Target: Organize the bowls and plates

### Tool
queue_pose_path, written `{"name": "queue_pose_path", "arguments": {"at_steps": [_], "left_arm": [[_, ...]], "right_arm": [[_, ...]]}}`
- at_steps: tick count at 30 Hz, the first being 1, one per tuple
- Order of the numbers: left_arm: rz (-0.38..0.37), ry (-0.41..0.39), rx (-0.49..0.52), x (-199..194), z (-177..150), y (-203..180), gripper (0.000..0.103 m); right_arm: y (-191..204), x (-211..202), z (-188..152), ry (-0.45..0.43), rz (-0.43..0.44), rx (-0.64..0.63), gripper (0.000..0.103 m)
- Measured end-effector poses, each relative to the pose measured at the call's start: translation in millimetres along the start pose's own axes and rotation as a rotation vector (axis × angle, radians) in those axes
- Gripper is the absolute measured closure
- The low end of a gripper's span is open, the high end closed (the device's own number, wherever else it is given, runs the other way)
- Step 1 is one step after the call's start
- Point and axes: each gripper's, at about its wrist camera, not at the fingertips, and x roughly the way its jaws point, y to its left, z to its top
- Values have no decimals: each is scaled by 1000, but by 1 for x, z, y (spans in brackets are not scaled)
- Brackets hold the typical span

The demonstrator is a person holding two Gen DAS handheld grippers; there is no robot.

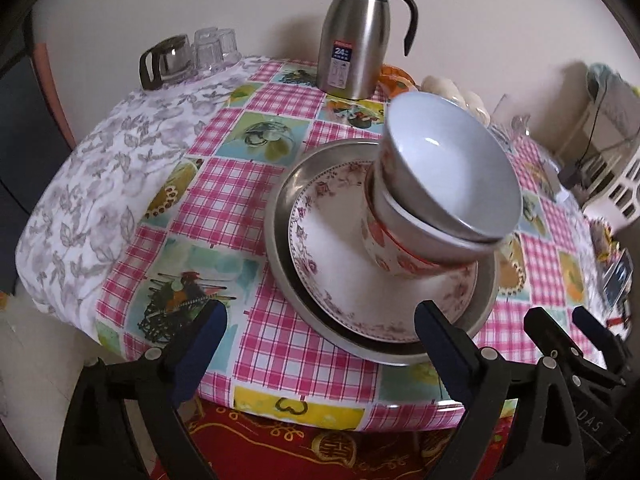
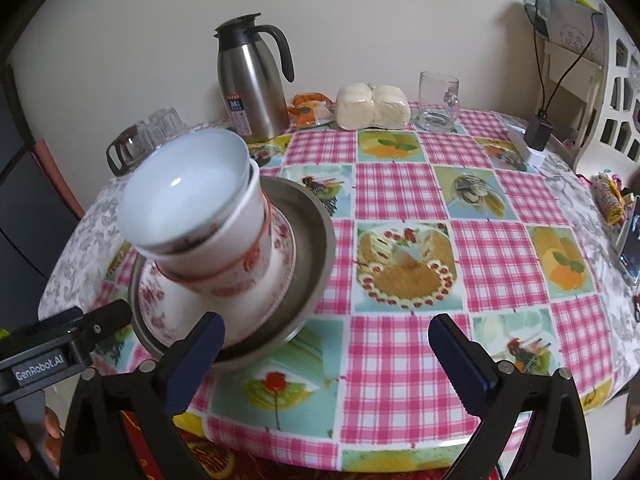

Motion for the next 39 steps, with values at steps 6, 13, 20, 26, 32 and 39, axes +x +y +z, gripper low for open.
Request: {"name": "queue_pose_path", "arguments": {"at_steps": [6, 13, 20, 26, 32, 39], "left_arm": [[60, 25, 31, 0, -10, -13, 8], [112, 42, 64, 2, -17, -25, 8], [120, 42, 65, 1, -21, -27, 8], [162, 70, 59, 6, -23, -25, 8], [167, 91, 44, 11, -24, -20, 8], [159, 90, 40, 12, -23, -18, 8]], "right_arm": [[-12, -5, -8, 10, -25, 0, 0], [-22, -6, -12, 23, -30, 0, 0], [-25, -7, -15, 29, -24, -6, 0], [-26, -7, -15, 34, -22, -2, 0], [-28, -6, -16, 39, -23, 4, 0], [-28, -4, -16, 43, -26, 2, 0]]}}
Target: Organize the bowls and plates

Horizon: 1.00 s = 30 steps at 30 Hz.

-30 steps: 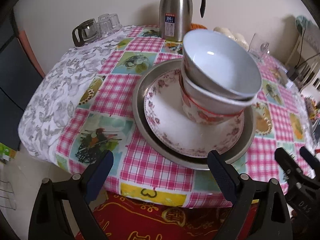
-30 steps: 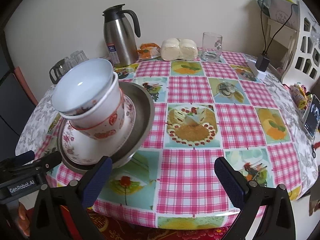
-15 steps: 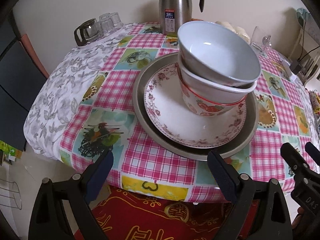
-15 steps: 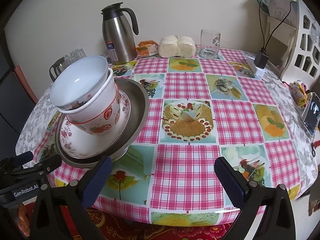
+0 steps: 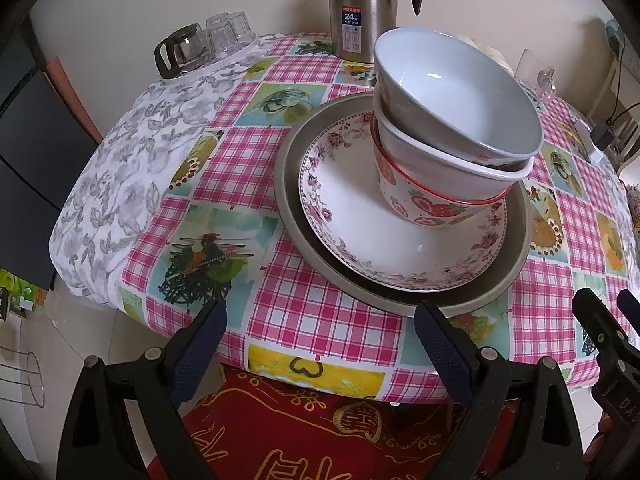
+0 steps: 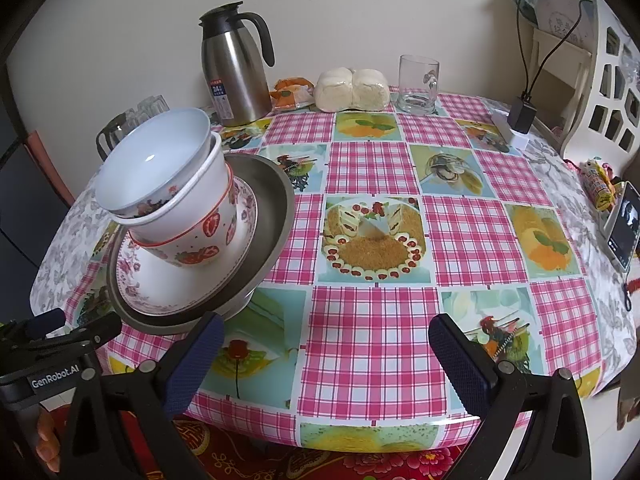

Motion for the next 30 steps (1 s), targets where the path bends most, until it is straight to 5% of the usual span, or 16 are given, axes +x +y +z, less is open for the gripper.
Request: {"name": "queue_pose_path", "arguments": {"at_steps": [30], "left_arm": [[-22, -31, 6, -2, 2, 0, 8]], "right_arm": [[-4, 12, -2, 42, -19, 10, 0]]}}
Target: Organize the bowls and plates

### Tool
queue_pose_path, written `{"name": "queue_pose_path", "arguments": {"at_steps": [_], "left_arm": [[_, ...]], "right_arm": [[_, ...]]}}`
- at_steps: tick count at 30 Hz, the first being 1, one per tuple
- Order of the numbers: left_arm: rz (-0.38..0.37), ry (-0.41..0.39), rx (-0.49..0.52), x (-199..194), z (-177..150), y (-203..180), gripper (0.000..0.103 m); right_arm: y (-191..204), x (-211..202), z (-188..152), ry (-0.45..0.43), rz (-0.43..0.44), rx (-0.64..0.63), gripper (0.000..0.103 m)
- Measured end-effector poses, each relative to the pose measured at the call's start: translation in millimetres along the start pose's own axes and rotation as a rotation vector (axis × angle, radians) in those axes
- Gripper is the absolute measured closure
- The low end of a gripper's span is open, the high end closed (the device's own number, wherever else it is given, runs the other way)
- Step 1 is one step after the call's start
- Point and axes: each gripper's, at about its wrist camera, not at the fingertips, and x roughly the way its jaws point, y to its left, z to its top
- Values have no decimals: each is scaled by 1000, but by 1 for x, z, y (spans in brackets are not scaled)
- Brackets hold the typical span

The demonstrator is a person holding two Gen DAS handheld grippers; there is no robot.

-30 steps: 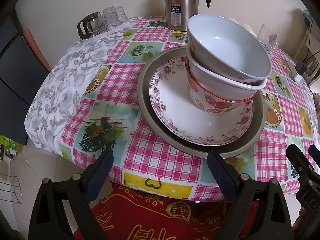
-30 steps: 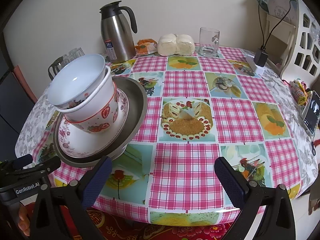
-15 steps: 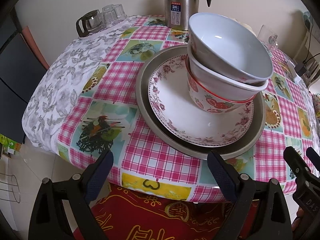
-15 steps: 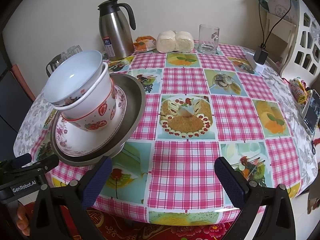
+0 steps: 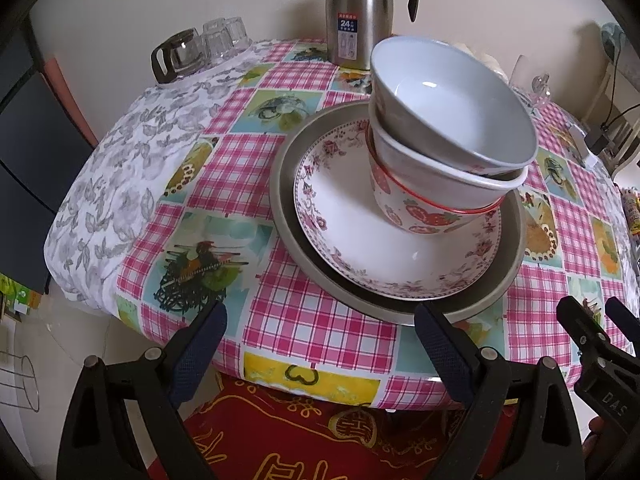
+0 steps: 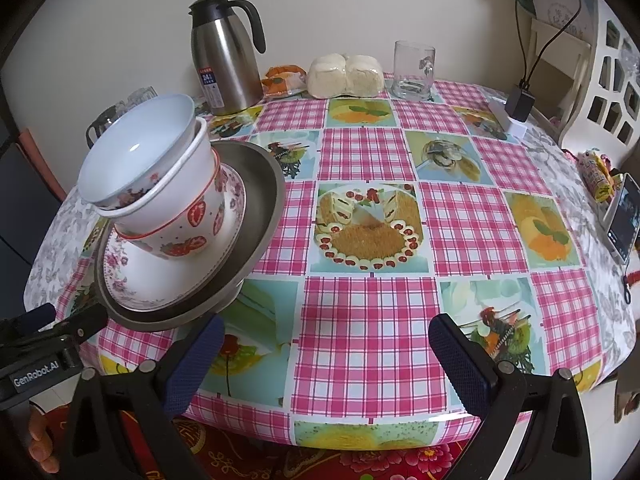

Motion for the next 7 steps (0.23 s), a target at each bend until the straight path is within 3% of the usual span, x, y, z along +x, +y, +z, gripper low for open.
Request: {"name": "queue_pose_path", "arguments": {"at_steps": [7], "left_arm": [[-2, -16, 3, -3, 0, -1, 8]], "right_arm": [[1, 1, 0, 5, -3, -2, 0]]}}
